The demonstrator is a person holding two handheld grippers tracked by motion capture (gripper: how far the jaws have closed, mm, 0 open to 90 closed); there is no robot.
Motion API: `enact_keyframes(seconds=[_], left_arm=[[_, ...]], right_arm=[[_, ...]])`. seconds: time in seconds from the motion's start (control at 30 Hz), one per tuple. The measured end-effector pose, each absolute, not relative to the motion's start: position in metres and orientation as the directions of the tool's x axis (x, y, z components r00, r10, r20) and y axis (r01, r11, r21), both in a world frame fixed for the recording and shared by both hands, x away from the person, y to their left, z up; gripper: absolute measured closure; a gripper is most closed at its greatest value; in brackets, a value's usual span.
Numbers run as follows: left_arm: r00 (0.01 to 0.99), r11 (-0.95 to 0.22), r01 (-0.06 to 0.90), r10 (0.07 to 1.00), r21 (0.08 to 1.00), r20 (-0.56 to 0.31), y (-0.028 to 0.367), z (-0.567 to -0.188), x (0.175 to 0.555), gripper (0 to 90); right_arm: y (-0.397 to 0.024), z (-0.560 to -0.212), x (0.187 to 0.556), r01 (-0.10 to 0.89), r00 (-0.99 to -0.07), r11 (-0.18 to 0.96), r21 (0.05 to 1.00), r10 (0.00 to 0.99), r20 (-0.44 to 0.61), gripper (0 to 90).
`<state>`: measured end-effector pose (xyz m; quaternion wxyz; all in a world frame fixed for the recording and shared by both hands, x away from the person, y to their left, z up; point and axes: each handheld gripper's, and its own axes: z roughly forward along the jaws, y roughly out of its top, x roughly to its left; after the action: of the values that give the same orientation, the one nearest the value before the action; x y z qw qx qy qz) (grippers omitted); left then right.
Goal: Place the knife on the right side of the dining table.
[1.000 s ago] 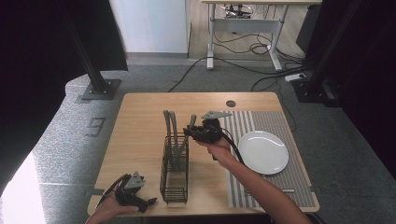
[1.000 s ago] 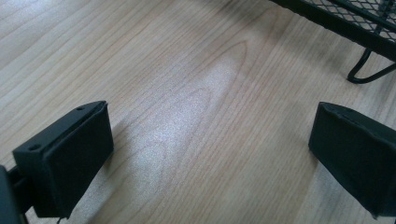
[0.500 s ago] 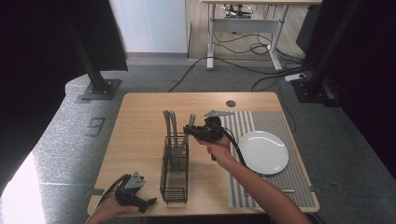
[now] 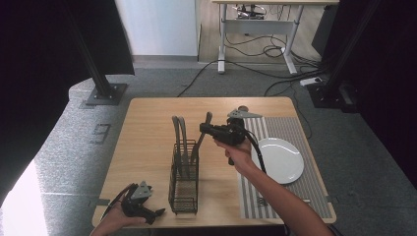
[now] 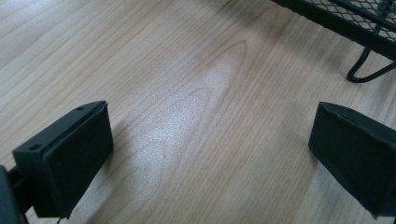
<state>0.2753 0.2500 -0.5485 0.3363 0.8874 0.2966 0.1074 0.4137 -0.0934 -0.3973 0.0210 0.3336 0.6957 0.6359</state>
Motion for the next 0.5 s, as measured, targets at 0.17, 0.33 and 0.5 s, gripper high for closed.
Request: enact_keyframes(seconds=[0.17, 0.33, 0.5], left_arm=[[0.801, -0.598, 0.454, 0.599, 0.661, -0.009, 0.25, -0.548, 0.275, 0.0], [0.8, -0.597, 0.454, 0.599, 0.662, -0.009, 0.25, -0.549, 0.275, 0.0], [0.801, -0.597, 0.454, 0.599, 0.661, -0.009, 0.25, -0.549, 0.275, 0.0]], right_arm=[[-0.118, -0.37, 0.404, 0.38, -0.785, -0.086, 0.921, 0.496, 0.371, 82.8], [-0.143, -0.353, 0.397, 0.346, -0.784, -0.155, 0.925, 0.494, 0.376, 82.8], [-0.166, -0.348, 0.398, 0.313, -0.762, -0.185, 0.932, 0.537, 0.363, 82.8]])
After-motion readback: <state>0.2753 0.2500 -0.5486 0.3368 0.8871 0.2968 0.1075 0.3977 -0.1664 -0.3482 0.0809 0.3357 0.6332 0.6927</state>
